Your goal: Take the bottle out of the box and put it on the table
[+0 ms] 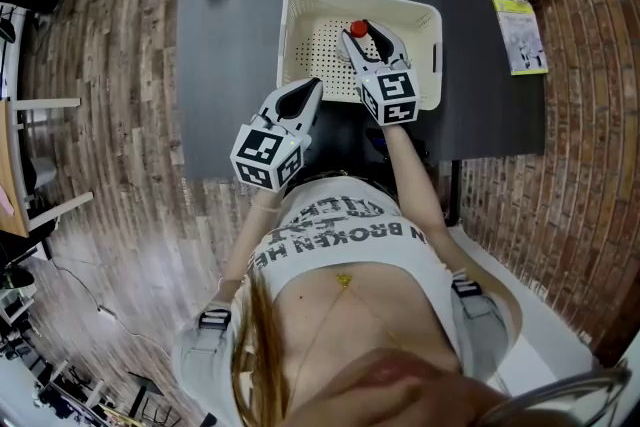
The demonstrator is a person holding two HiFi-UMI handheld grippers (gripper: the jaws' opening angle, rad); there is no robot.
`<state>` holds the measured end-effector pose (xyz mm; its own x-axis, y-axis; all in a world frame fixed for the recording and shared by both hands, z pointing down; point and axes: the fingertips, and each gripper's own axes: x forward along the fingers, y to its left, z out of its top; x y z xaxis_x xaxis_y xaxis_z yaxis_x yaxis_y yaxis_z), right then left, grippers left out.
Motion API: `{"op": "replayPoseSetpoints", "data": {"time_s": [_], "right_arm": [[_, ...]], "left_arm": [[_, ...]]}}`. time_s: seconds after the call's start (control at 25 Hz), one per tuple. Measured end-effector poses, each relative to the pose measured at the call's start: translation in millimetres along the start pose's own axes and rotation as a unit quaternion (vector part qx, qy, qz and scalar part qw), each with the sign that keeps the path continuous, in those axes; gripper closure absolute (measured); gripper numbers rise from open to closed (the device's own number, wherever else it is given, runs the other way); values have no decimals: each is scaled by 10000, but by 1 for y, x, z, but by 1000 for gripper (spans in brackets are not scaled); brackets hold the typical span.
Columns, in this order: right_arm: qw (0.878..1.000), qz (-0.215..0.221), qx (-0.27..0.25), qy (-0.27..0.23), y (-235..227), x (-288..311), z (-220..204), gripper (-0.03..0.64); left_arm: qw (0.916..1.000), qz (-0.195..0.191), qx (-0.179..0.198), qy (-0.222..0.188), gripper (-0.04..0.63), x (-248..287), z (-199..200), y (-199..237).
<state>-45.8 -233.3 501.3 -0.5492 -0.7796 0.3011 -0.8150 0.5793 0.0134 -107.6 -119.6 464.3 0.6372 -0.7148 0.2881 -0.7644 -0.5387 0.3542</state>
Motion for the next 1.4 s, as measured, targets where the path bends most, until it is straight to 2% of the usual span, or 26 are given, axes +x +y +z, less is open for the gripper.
{"op": "replayPoseSetpoints", "data": {"time_s": [0.88, 1.12, 1.4], "right_arm": [[10000, 43, 38, -36, 0, 0, 2, 453], [9996, 267, -48, 114, 3, -5, 7, 460], [9985, 508, -179, -54, 17, -20, 41, 462]], "left_arm": [[10000, -30, -65, -39, 591, -3, 0, 1], [10000, -14, -65, -66, 591, -12, -1, 1], [9999, 16, -70, -125, 591, -21, 0, 5]]}}
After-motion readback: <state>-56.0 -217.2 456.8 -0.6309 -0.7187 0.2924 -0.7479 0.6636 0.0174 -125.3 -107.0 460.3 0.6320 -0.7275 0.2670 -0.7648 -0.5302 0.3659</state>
